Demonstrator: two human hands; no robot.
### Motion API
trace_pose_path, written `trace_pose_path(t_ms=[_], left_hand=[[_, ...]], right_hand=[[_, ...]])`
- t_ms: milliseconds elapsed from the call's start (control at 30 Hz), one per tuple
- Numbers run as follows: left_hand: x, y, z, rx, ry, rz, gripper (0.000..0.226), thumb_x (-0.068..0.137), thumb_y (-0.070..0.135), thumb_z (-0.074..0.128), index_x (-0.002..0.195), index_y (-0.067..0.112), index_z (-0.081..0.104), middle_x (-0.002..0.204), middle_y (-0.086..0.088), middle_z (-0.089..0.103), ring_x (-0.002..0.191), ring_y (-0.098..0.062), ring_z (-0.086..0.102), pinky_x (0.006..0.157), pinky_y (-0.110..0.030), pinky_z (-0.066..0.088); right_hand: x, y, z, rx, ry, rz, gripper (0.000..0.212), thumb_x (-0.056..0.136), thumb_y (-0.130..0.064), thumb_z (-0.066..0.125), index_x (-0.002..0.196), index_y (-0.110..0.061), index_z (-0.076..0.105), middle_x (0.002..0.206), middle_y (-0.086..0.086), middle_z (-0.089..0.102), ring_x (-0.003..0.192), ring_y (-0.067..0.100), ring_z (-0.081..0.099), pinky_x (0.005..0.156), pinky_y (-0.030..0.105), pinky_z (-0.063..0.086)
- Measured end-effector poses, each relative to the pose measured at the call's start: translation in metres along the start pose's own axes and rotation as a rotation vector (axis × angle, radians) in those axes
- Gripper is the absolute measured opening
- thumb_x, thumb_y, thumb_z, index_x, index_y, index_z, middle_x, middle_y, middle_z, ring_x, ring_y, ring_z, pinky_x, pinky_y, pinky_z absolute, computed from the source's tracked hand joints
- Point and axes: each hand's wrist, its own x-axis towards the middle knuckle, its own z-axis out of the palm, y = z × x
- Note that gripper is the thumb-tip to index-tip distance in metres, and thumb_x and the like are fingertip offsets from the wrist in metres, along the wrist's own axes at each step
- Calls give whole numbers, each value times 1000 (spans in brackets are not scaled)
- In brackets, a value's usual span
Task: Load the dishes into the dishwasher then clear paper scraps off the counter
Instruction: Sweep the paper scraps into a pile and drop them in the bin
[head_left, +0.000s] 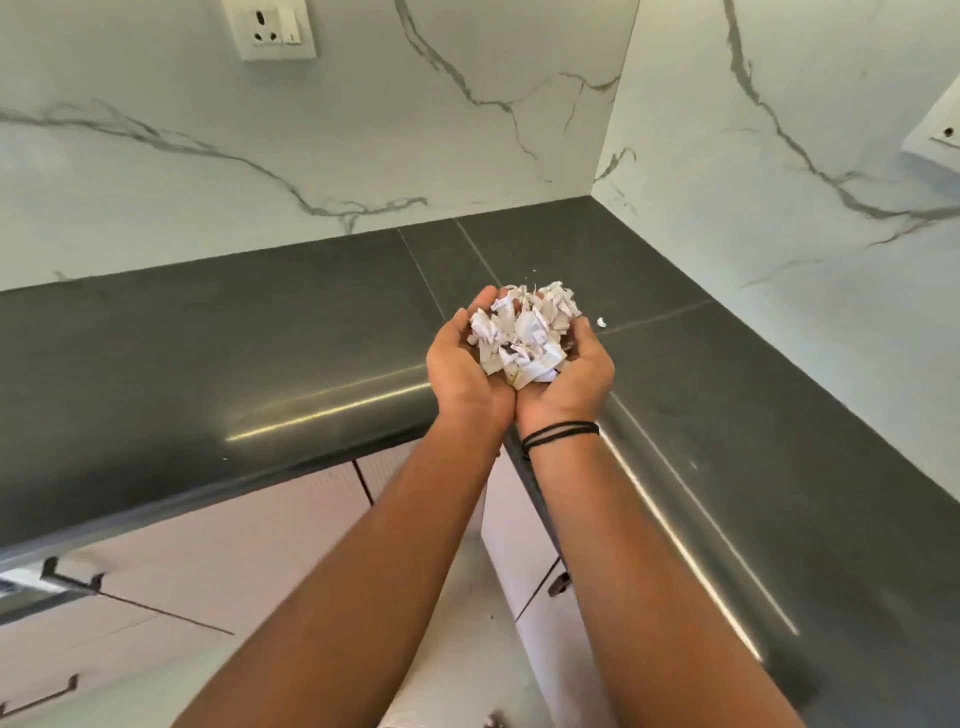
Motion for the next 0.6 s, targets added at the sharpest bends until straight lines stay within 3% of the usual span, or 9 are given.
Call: trace_pose_path(t_ms=[133,233,433,500,600], left_hand=[[-25,38,-27,-30,43,63,38,99,20,43,121,3,69,122,-18,70,123,-39,62,110,-55,44],[-43,70,-55,-39,97,107,38,95,16,45,121,3,70,123,-18,70,123,-39,62,110,-54,46],[-68,129,-143,-62,169,107,35,96,15,43,107,4,74,112,-16,72,115,-40,66,109,-55,45],[-72,143,-181,-74,198,103,35,95,16,43,107,3,74,113,-16,72,117,-40,65,110,-55,45],[-75,157,-238,-78,251,77,36,95,17,44,111,3,73,120,-17,70,127,-39,59,112,-54,43]], right_hand=[[-26,43,0,-35,17,58,38,101,-24,45,119,3,65,111,21,69,103,37,68,93,47,55],[-49,82,-1,-62,37,104,35,101,-23,46,115,2,67,111,21,69,103,36,69,98,49,52],[-90,171,-27,-88,108,169,33,102,-21,44,99,0,69,93,16,73,85,30,73,82,41,58],[-100,204,-48,-88,138,182,32,101,-20,44,101,1,68,92,15,73,87,30,72,85,42,58],[-110,249,-88,-88,154,221,32,100,-21,45,111,2,65,108,20,67,105,37,65,102,50,49]])
